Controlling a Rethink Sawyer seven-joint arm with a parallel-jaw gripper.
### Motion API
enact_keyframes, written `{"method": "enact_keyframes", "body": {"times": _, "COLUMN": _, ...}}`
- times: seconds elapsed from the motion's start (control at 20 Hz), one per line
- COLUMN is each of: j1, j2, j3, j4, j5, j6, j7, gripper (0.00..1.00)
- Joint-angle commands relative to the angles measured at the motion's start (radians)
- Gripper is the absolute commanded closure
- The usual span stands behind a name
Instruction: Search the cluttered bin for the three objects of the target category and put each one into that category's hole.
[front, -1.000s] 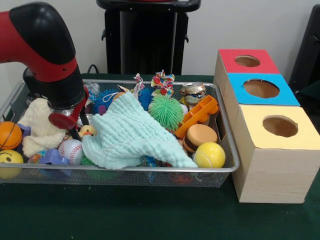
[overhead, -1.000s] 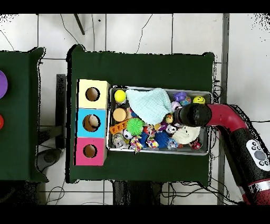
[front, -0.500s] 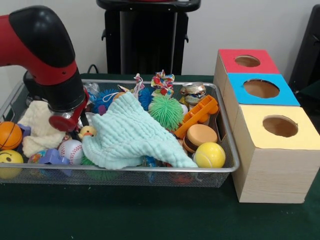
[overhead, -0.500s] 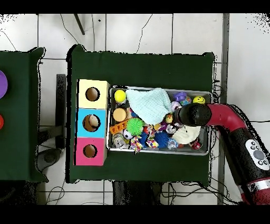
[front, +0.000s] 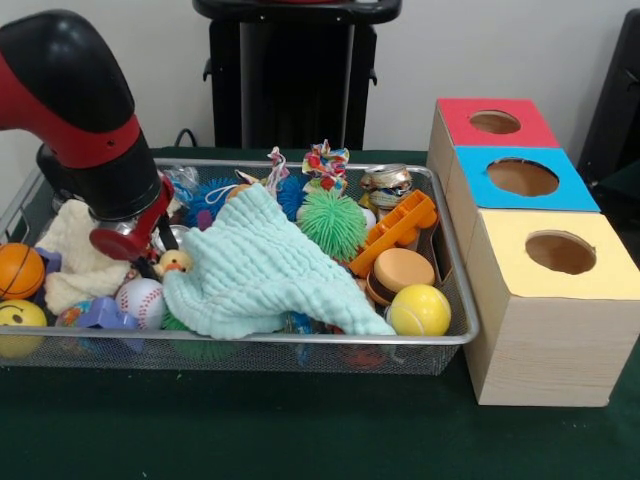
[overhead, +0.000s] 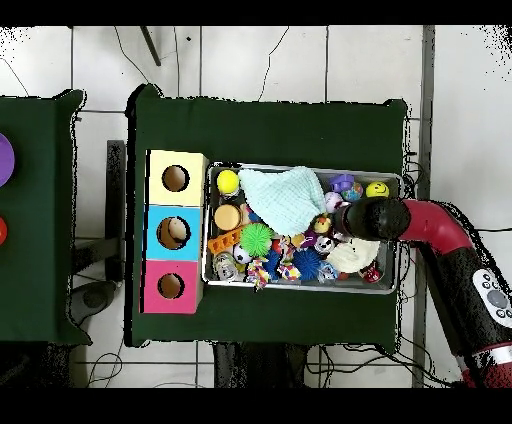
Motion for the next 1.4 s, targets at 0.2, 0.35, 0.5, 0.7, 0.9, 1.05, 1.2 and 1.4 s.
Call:
{"method": "enact_keyframes", "body": {"times": 0.2, "j1": 0.003, "j2": -0.038, "j3": 0.019, "j4": 0.046, "j5": 0.020, "j6": 0.096, "j7": -0.256, "gripper": 0.00}}
{"method": "enact_keyframes", "body": {"times": 0.35, "j1": 0.002, "j2": -0.047, "j3": 0.015, "j4": 0.048, "j5": 0.021, "j6": 0.100, "j7": -0.252, "gripper": 0.00}}
{"method": "enact_keyframes", "body": {"times": 0.5, "j1": -0.001, "j2": -0.045, "j3": 0.017, "j4": 0.049, "j5": 0.024, "j6": 0.098, "j7": -0.251, "gripper": 0.00}}
{"method": "enact_keyframes", "body": {"times": 0.7, "j1": -0.009, "j2": -0.046, "j3": 0.035, "j4": 0.064, "j5": 0.045, "j6": 0.098, "j7": -0.248, "gripper": 0.00}}
{"method": "enact_keyframes", "body": {"times": 0.9, "j1": -0.004, "j2": -0.008, "j3": 0.036, "j4": 0.059, "j5": 0.036, "j6": 0.060, "j7": -0.245, "gripper": 0.00}}
{"method": "enact_keyframes", "body": {"times": 1.05, "j1": -0.003, "j2": 0.001, "j3": 0.036, "j4": 0.056, "j5": 0.032, "j6": 0.061, "j7": -0.257, "gripper": 0.00}}
{"method": "enact_keyframes", "body": {"times": 1.2, "j1": -0.004, "j2": 0.012, "j3": 0.034, "j4": 0.047, "j5": 0.029, "j6": 0.058, "j7": -0.262, "gripper": 0.00}}
{"method": "enact_keyframes", "body": {"times": 1.4, "j1": -0.007, "j2": 0.026, "j3": 0.038, "j4": 0.043, "j5": 0.026, "j6": 0.046, "j7": -0.268, "gripper": 0.00}}
